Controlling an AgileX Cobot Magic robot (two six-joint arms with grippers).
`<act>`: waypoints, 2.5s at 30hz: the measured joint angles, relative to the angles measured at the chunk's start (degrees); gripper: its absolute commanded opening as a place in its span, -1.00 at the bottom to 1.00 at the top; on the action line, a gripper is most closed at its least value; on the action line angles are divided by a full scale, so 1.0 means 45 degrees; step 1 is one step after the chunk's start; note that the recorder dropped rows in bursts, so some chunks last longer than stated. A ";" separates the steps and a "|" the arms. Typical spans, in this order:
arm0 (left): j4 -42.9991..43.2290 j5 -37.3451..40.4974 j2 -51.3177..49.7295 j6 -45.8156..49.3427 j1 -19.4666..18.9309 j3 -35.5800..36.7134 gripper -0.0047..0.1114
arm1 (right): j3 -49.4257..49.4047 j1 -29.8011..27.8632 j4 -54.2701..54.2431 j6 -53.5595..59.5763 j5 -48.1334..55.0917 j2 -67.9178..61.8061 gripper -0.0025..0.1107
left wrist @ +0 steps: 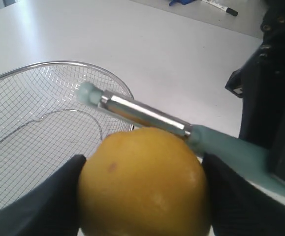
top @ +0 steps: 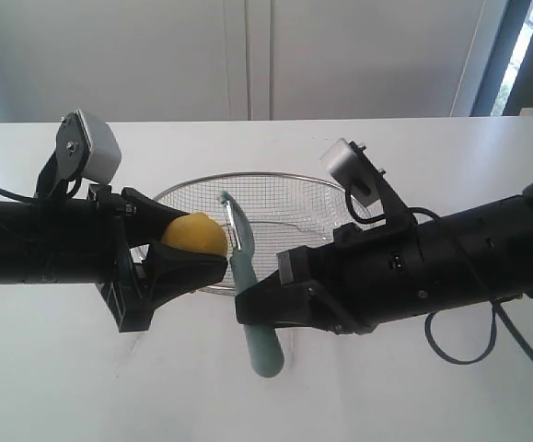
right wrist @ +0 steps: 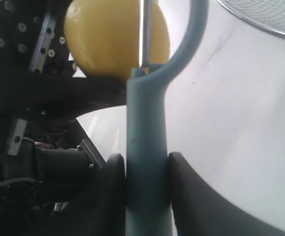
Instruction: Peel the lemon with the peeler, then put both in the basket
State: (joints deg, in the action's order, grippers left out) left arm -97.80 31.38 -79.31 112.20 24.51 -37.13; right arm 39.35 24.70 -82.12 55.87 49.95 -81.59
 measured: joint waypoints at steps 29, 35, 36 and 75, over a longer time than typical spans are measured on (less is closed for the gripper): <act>0.0000 0.0000 0.0000 0.0000 0.0000 0.0000 -0.92 | 0.0000 0.0000 0.6910 -0.5006 -0.2444 0.5134 -0.96; 0.0000 0.0000 0.0000 0.0000 0.0000 0.0000 -0.92 | 0.0000 0.0000 1.0487 -0.8048 -0.2498 0.5319 -0.96; 0.0000 0.0000 0.0000 0.0000 0.0000 0.0000 -0.92 | 0.0000 0.0000 1.0896 -0.8373 -0.2498 0.5319 -0.96; 0.0000 0.0833 0.0000 0.0000 0.0000 0.0000 -0.92 | 0.0000 0.1636 0.4588 -0.4517 -0.3935 0.0449 -0.96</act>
State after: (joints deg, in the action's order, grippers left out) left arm -97.80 35.13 -79.31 112.20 24.51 -37.13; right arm 39.35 32.06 -61.47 35.54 32.24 -79.57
